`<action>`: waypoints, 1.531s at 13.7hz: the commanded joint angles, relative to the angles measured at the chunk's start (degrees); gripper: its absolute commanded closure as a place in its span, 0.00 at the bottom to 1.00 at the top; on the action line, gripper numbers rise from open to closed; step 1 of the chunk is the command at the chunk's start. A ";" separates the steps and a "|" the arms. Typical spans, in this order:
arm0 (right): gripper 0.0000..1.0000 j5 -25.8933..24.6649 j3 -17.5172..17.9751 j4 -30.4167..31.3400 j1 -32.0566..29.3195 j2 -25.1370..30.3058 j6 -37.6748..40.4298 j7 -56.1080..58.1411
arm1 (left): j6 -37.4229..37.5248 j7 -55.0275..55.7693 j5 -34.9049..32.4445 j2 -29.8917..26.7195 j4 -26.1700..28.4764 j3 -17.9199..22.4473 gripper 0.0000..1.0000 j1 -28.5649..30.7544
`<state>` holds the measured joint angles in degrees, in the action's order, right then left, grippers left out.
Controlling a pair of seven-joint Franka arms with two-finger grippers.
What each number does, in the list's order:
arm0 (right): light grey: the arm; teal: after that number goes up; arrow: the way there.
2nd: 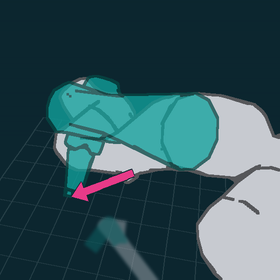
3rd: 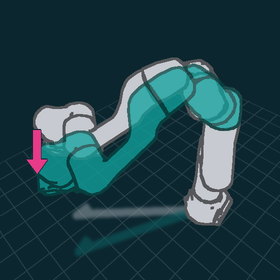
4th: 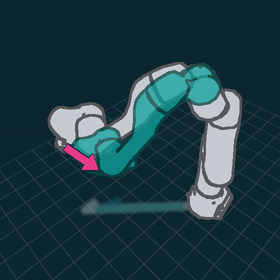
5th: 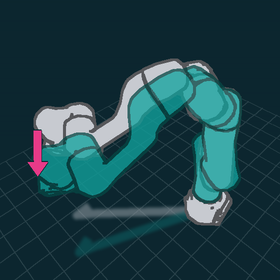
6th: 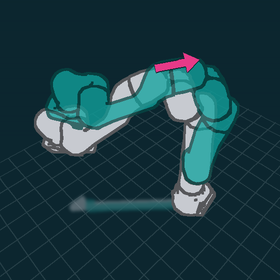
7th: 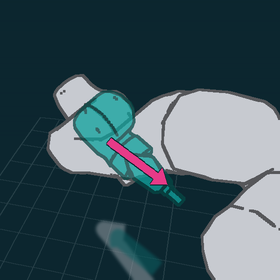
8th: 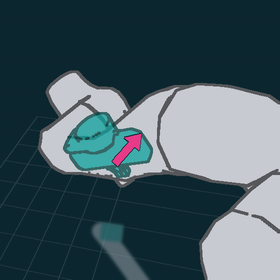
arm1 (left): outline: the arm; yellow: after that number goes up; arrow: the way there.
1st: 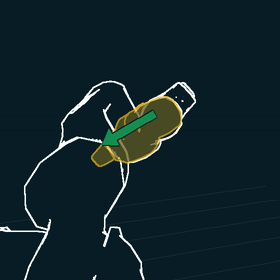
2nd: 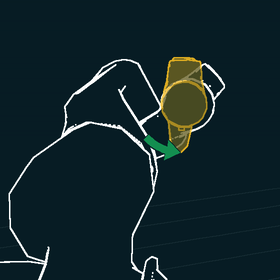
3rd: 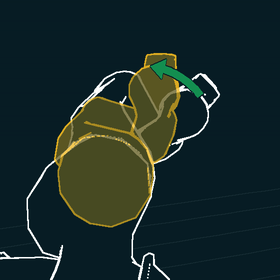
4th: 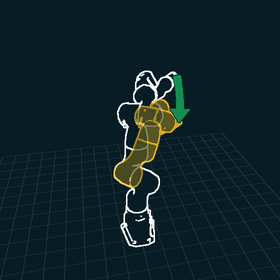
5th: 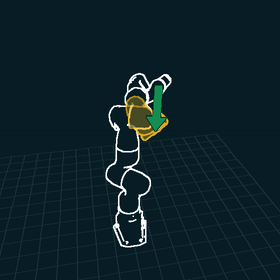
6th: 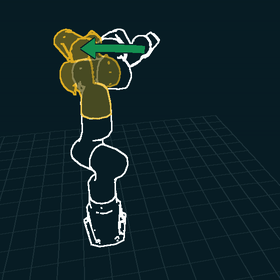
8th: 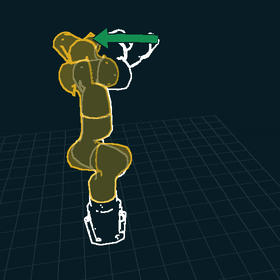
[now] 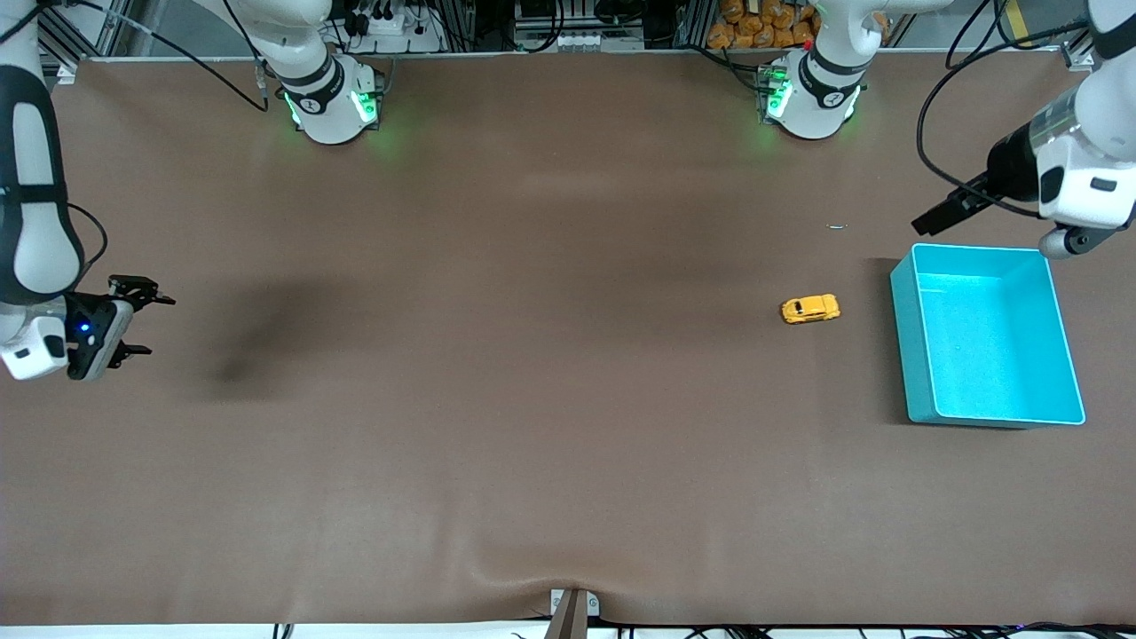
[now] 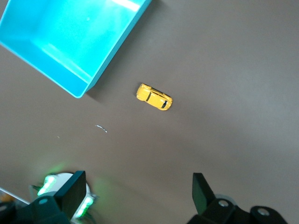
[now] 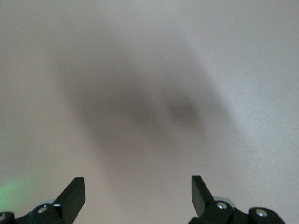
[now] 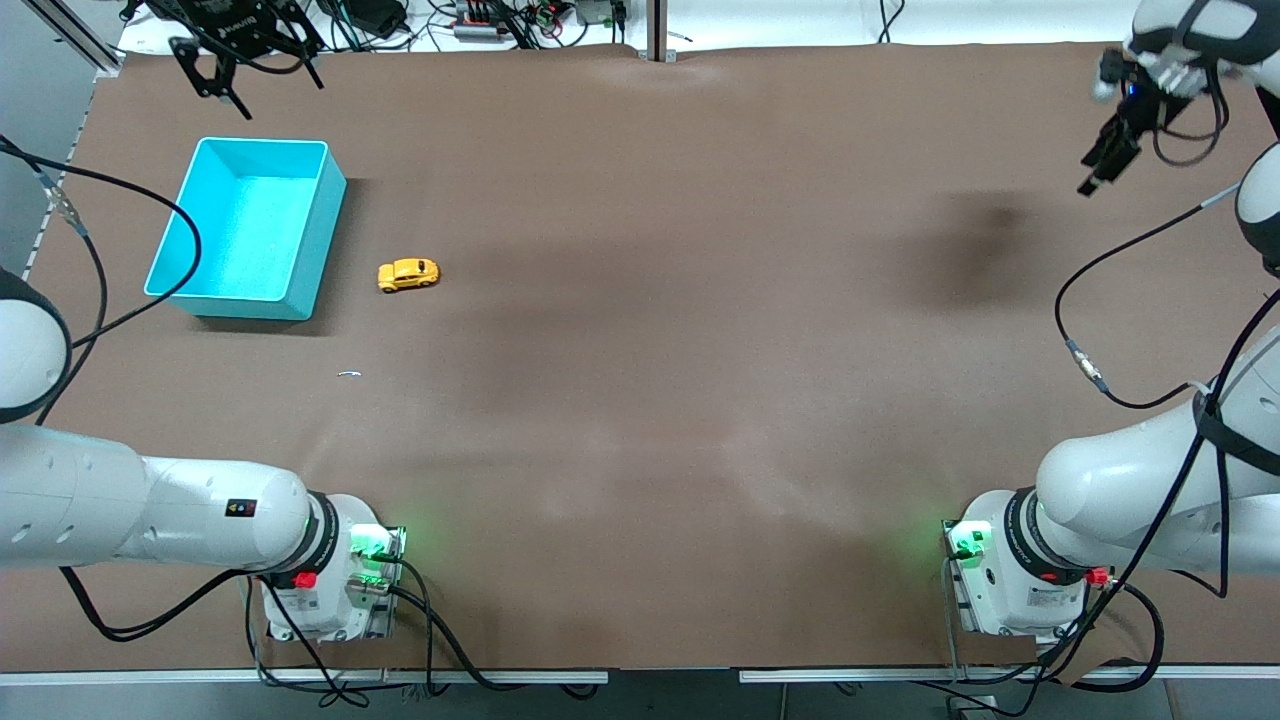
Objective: Wind and store yellow beetle car
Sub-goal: 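Move the left gripper to the car while the right gripper retracts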
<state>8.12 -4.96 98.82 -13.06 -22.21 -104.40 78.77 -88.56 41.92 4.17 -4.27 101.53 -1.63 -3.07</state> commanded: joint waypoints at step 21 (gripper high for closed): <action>0.00 -2.93 -0.67 -10.85 16.49 19.83 15.02 -63.04 | -40.02 41.99 1.63 6.90 29.34 -0.92 0.00 -0.18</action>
<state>5.88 -5.86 86.88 4.45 -5.32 -89.61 17.13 -126.31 79.16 4.51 0.75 131.25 -2.27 -3.13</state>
